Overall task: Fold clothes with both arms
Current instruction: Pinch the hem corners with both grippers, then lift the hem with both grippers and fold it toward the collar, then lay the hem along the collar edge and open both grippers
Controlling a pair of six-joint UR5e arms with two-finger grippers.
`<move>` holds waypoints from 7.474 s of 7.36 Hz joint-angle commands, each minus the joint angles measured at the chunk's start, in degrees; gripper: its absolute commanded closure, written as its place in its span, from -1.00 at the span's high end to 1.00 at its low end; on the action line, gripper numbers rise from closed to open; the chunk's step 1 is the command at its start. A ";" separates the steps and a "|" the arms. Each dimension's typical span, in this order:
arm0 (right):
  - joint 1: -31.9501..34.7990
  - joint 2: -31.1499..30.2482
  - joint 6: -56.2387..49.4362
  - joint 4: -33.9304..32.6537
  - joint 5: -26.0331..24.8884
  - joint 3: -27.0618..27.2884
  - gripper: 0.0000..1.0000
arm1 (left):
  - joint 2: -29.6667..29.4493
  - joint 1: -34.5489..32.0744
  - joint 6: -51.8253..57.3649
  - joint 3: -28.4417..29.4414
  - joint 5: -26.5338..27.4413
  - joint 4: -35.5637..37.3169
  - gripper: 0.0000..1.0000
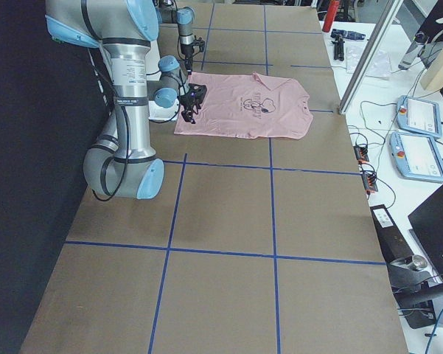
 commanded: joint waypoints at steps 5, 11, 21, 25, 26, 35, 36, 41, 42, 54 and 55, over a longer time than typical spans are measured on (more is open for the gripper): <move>0.00 0.00 0.00 0.00 0.00 0.02 0.87 | 0.13 0.03 0.00 0.07 -0.09 0.18 -0.48; -3.66 -4.12 5.94 0.35 -2.26 -0.07 0.67 | 0.13 0.30 0.00 -0.27 0.00 0.18 -1.00; -14.76 -3.34 13.80 -0.26 -10.64 -4.46 0.18 | -0.14 0.30 -0.09 -1.42 0.44 0.09 -1.00; -14.68 -2.28 13.80 -0.26 -10.64 -5.87 0.18 | -0.23 0.30 -0.09 -1.51 0.44 0.09 -1.00; -14.59 -2.02 13.89 -0.26 -10.64 -5.78 -0.12 | -0.23 0.30 -0.09 -1.59 0.44 0.09 -1.00; -5.38 -0.72 5.10 -27.51 1.61 22.26 -1.00 | -12.47 -6.42 4.10 -26.97 -14.64 34.39 -1.00; -4.58 5.74 5.10 -38.21 5.06 28.17 -1.00 | -18.27 -8.91 4.48 -29.08 -17.98 39.85 -1.00; 11.64 23.19 -11.82 -45.48 6.85 13.35 -1.00 | -25.34 -23.12 19.73 -17.29 -18.02 42.81 -1.00; 16.30 23.47 -13.69 -37.96 6.94 5.54 -1.00 | -27.10 -27.52 23.95 -11.58 -18.10 42.37 -1.00; 31.46 36.65 -23.12 4.03 9.05 -52.27 -1.00 | -30.11 -41.54 37.88 33.82 -15.29 6.69 -1.00; 31.46 36.65 -23.12 4.04 9.05 -52.28 -1.00 | -30.11 -41.45 37.88 33.74 -15.29 6.60 -1.00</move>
